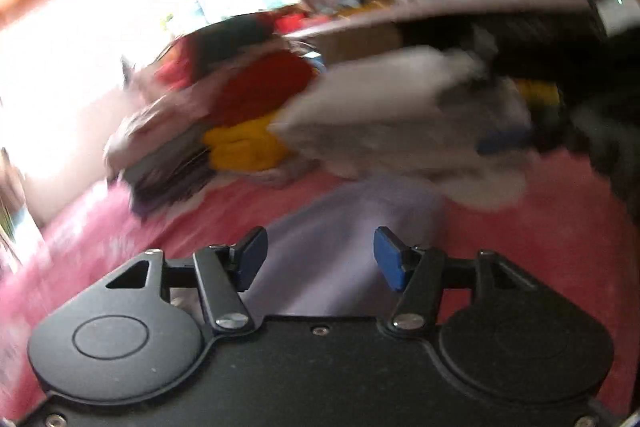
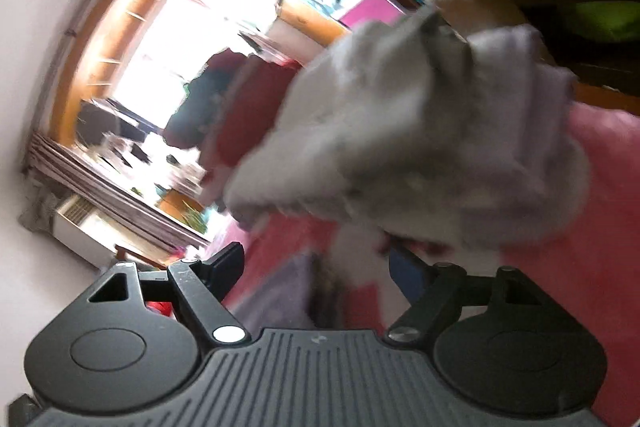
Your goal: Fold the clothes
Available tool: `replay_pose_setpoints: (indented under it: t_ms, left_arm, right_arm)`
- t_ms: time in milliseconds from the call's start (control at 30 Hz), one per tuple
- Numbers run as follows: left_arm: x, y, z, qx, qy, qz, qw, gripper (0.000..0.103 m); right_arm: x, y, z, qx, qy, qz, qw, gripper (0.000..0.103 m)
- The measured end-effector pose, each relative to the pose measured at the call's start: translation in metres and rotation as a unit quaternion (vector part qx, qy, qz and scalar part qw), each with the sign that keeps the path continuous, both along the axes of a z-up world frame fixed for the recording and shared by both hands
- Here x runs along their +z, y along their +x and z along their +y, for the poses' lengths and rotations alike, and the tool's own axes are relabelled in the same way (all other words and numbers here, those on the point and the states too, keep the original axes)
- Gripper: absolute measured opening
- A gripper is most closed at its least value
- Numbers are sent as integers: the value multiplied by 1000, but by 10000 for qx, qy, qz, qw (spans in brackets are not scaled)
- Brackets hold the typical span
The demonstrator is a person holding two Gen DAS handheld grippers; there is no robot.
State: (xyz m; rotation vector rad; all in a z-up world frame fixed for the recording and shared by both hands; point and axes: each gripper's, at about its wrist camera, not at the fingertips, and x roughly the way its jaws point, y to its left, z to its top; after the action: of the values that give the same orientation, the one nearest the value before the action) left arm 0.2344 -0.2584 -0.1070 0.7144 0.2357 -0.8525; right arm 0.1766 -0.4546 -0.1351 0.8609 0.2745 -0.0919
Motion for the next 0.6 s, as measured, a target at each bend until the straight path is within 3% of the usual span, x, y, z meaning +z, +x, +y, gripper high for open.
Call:
replay_pose_setpoints:
  t_ms: [67,167,300,433,600]
  left_arm:
    - [-25,-23,-23,-182,642,-594,9960,60]
    - [-60,-44,-49,-342,1475,-1396,9786,62]
    - [-71,-41,-74,-272,1830,-1961,9630,67]
    - [-74,-30,-96,-171,2058,-2119,9552,66]
    - [-67,-12,-96,-282,2044,-1660,9643,63]
  right_arm:
    - [-5,-10,-1,-131,238,-62,9996,80]
    - [-15,-17,-6,-324,611,-108,9975,83]
    - [-29,-11,-16,-575,1137,-87,9918,83]
    - [-44,-5,-25,-822,1642,-68,9830,83]
    - [-47,9,-24,-882,1624,-15,9828,83]
